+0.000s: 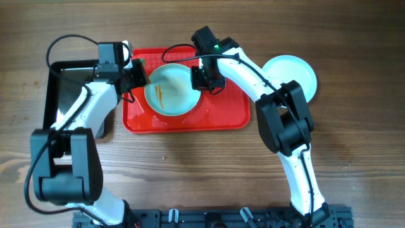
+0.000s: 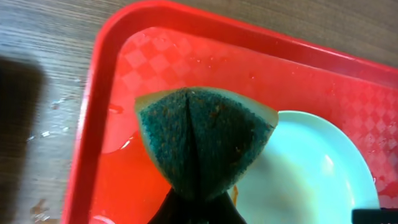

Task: Clean dirty plates on tray and stack at the side
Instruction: 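Scrub the tilted last plate with the sponge in the left gripper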

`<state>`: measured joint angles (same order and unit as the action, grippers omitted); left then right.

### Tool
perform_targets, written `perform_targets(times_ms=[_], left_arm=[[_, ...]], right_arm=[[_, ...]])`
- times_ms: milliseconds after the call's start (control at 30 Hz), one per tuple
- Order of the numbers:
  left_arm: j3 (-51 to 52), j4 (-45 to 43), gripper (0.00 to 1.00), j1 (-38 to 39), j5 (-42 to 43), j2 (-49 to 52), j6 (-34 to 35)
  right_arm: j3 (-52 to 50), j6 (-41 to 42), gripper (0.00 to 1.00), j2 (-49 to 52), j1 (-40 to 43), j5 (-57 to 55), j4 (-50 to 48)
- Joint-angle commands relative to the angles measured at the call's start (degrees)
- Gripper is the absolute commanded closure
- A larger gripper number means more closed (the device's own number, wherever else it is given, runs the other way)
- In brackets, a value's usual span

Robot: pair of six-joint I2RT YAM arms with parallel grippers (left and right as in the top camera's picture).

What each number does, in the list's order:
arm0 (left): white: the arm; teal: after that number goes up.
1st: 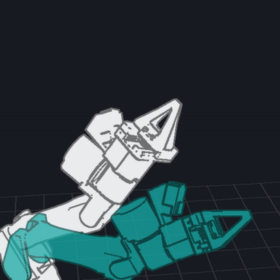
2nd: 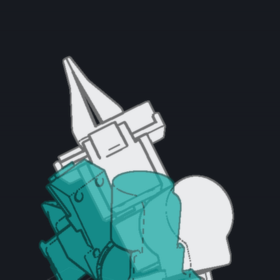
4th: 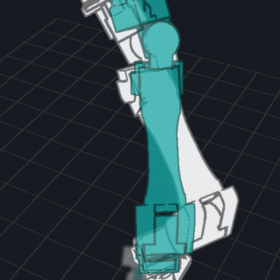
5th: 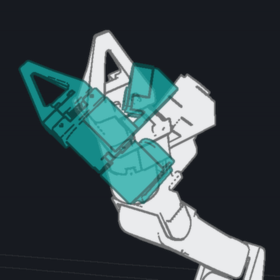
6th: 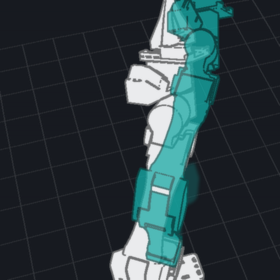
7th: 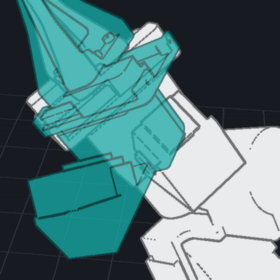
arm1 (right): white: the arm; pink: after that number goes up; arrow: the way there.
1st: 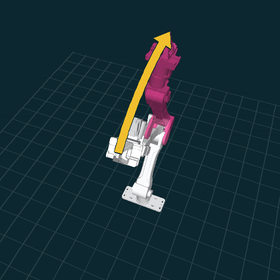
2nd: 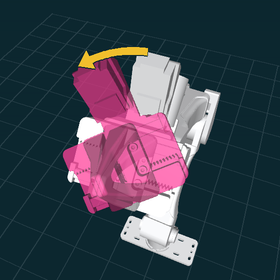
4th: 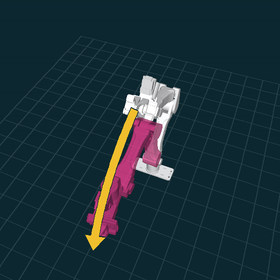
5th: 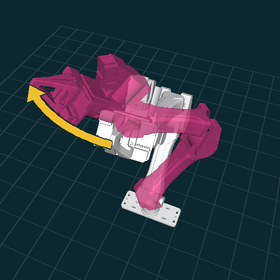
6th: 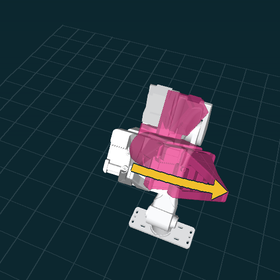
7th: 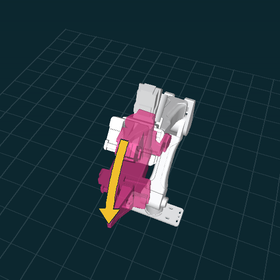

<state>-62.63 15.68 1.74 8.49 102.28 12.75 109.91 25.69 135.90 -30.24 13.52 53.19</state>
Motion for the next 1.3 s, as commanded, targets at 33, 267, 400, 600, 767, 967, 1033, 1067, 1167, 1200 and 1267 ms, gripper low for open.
perform_targets(times_ms=[33, 267, 400, 600, 767, 967, 1033, 1067, 1167, 1200, 1267], left_arm=[[-0.22, -2.43, 0.96, 3.76, 0.87, 2.34, -1.66], [-0.22, -8.33, 0.96, 7.39, -7.04, 2.73, 1.18], [-0.22, -8.96, 0.96, 7.39, -13.0, 5.2, 4.63], [-0.22, -12.11, 0.96, 7.91, -13.31, 9.9, 4.61], [-0.22, -11.41, 0.96, 7.91, -13.29, 10.23, 4.61], [-0.22, -8.52, 0.96, 8.44, -12.85, 10.25, 4.59], [-0.22, -7.39, 0.96, 8.94, -12.85, 10.25, 4.59], [-0.22, -6.8, 0.96, 9.16, -12.85, 10.25, 4.61], [-0.22, -4.22, 0.96, 9.35, -12.85, 10.25, 4.61], [-0.22, -3.45, 0.96, 9.35, -12.85, 10.25, 4.61], [-0.22, -2.27, 0.96, 9.35, -12.85, 10.25, 4.61]], right_arm=[[-0.92, -0.07, 0.96, 1.62, 0.02, 0.35, -0.39], [-0.92, -0.07, 0.96, 1.62, 0.02, 0.33, -0.46], [-0.92, -0.07, 0.96, 1.62, 0.02, 0.33, -0.63], [-0.92, -0.17, 0.96, 1.62, 0.02, 0.31, -0.68], [-0.9, -0.15, 0.96, 1.62, 0.02, 0.31, -0.72], [-0.92, -0.2, 0.96, 1.62, 0.02, 0.33, -0.85], [-0.92, -0.2, 0.96, 1.62, 0.02, 0.33, -0.87], [-0.92, -0.2, 0.96, 1.62, 0.02, 0.31, -0.87], [-0.9, -0.22, 0.96, 1.62, 0.02, 0.31, -0.87], [-0.92, -0.22, 0.96, 1.62, 0.02, 0.31, -0.9], [-0.92, -0.2, 0.96, 1.62, 0.02, 0.33, -1.03]])
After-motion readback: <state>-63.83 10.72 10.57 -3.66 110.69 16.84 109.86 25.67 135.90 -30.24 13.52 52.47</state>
